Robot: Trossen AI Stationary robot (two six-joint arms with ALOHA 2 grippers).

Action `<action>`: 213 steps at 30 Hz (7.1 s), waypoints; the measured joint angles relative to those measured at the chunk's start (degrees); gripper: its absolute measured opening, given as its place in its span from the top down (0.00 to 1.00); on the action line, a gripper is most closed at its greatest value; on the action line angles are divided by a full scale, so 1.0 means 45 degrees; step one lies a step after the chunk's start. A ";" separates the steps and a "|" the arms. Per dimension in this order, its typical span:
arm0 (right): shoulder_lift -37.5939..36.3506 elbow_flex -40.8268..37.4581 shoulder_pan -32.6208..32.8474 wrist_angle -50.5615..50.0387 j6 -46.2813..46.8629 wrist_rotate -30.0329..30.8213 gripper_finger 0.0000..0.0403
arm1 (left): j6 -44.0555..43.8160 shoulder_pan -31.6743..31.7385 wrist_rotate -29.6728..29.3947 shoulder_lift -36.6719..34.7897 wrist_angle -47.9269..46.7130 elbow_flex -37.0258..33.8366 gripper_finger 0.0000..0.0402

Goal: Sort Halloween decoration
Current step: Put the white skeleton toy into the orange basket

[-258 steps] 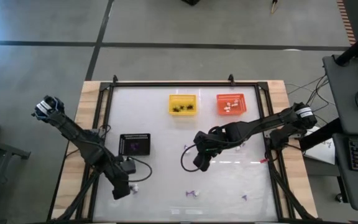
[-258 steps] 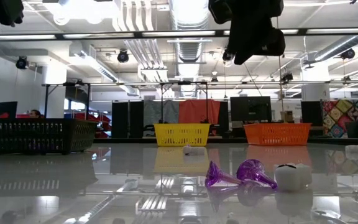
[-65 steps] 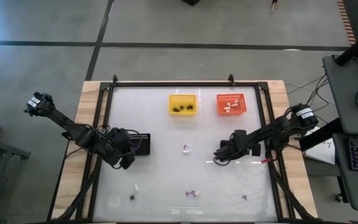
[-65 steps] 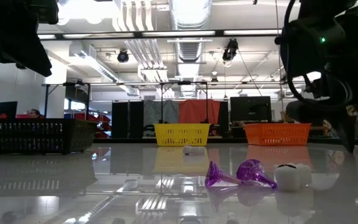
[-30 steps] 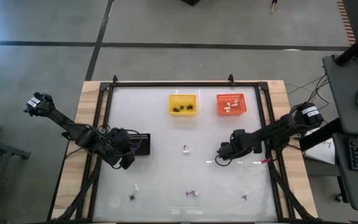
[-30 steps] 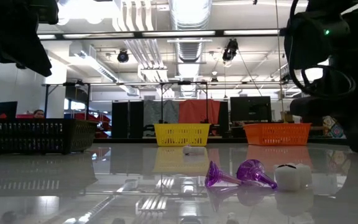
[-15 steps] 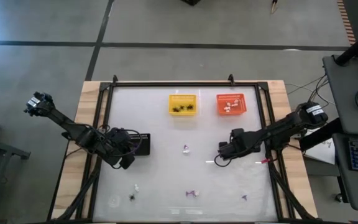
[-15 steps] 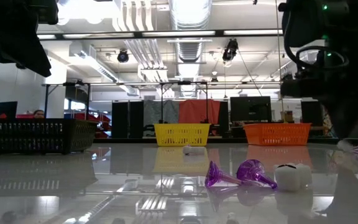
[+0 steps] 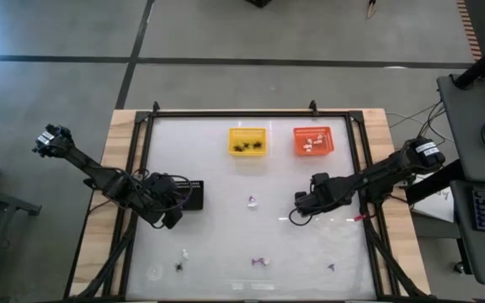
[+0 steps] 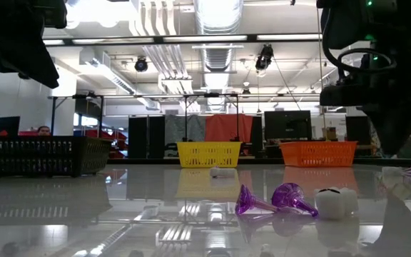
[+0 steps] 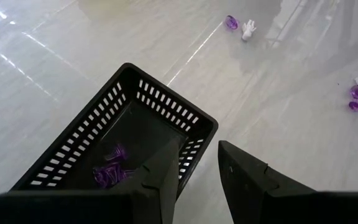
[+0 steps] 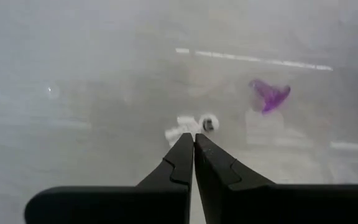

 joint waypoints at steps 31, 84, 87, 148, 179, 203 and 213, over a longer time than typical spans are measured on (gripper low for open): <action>0.0017 -0.0010 -0.0486 0.0058 -1.2891 -0.0627 0.75 | -0.0253 -0.0002 0.0340 0.0019 0.0452 0.0000 0.76; -0.0256 -0.1282 -0.2929 0.2693 -1.1881 -0.2931 0.98 | -0.0301 0.0002 0.0767 0.0024 0.0563 0.0000 0.76; -0.0499 -0.1282 -0.2929 0.2632 -1.1660 -0.2921 0.98 | -0.0306 -0.0002 0.0767 0.0024 0.0563 0.0000 0.76; 0.0254 -0.1251 -0.3925 0.2387 -1.2322 -0.2657 0.96 | -0.0243 -0.0002 0.0475 0.0005 0.0470 0.0423 0.76; -0.4087 -0.1258 -1.1456 0.4805 -1.4877 -0.0537 0.97 | -0.0374 0.2008 -0.2351 -0.0019 -0.3870 0.2157 0.76; -0.2907 -0.1258 -1.3148 0.5133 -1.6447 -0.1022 0.97 | 0.0150 0.3368 -0.2346 -0.0024 -0.3818 0.2244 0.76; -0.2907 -0.1258 -1.3143 0.5018 -1.6957 -0.1307 0.97 | 0.0131 0.3368 -0.2341 -0.0024 -0.3696 0.2239 0.76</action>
